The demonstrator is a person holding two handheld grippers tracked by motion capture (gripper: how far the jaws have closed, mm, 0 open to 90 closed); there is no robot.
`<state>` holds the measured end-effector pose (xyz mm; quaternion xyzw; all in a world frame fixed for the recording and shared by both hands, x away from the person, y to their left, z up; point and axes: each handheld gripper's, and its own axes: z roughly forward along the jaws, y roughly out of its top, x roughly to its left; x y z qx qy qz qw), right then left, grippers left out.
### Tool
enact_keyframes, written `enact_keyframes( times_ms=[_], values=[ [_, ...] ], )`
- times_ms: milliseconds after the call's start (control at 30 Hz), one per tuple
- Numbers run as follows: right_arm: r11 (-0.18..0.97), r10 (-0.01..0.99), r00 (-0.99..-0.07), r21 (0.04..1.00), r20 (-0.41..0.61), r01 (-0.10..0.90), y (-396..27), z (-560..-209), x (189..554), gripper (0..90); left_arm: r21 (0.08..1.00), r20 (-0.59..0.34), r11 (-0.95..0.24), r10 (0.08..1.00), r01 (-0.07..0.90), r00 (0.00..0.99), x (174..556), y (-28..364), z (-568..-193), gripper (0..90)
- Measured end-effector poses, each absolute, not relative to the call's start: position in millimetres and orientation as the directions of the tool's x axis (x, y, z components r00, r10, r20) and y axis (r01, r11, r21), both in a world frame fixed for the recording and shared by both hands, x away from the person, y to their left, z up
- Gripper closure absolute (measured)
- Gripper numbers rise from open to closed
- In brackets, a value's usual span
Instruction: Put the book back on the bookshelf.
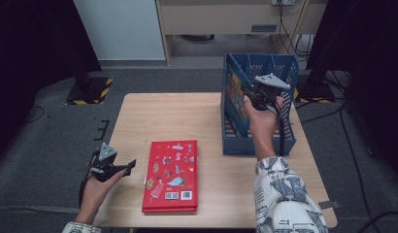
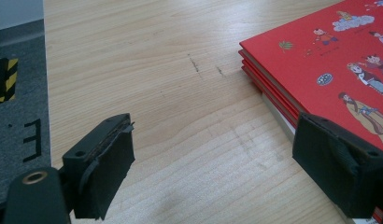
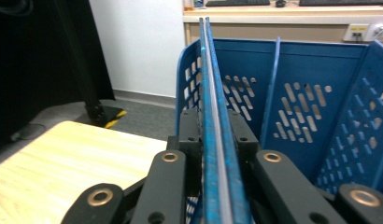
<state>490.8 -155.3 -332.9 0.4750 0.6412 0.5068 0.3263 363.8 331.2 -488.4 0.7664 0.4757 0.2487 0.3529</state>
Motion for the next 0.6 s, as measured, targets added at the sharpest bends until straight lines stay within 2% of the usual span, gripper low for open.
enact_keyframes(
  times_ms=[200,600],
  values=[
    [0.080,0.952,-0.307,0.957,0.009,0.278,-152,-331,490,82.6,0.777,0.045,-0.299,0.904,0.555,0.424,364,331,-489,11.8],
    [0.085,0.964,-0.263,0.968,-0.020,0.237,-144,-331,496,83.0,0.778,0.031,-0.286,0.907,0.559,0.421,365,332,-489,12.1]
  ],
)
